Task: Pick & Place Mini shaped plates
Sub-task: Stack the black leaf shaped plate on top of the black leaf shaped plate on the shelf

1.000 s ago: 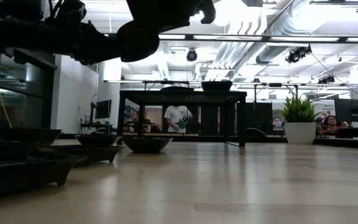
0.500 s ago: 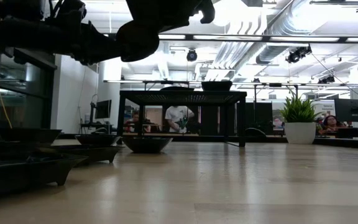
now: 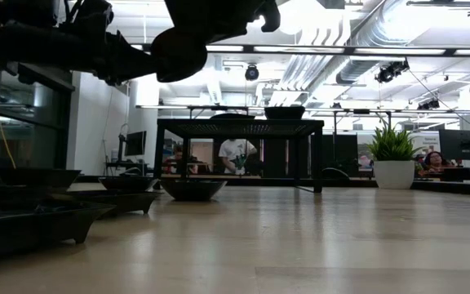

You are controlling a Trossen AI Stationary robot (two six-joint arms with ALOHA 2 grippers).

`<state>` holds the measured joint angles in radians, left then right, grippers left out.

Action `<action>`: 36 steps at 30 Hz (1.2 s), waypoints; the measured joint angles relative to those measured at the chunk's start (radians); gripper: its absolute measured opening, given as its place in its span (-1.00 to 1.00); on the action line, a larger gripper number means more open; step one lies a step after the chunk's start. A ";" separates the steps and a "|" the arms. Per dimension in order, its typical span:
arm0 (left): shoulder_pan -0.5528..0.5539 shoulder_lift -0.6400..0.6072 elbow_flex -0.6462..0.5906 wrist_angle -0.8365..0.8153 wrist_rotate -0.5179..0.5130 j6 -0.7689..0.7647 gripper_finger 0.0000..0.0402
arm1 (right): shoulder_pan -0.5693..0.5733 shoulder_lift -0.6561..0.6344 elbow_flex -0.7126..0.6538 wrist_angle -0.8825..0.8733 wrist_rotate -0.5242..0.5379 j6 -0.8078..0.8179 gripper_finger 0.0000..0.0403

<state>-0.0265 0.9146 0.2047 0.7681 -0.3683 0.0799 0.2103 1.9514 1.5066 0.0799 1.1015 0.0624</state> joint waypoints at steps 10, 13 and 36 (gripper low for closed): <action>0.000 0.000 0.000 0.000 0.000 -0.002 -0.79 | 0.000 0.000 0.000 0.000 -0.012 0.000 -1.00; 0.000 0.000 0.000 -0.002 -0.003 -0.002 -0.87 | 0.001 0.000 0.000 0.000 -0.013 0.000 -1.00; 0.000 0.000 0.001 -0.008 0.014 0.002 -0.99 | 0.001 0.000 0.001 0.082 -0.092 -0.041 -0.65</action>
<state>-0.0265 0.9142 0.2054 0.7605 -0.3542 0.0814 0.2114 1.9518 1.5073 0.1616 1.0098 0.0209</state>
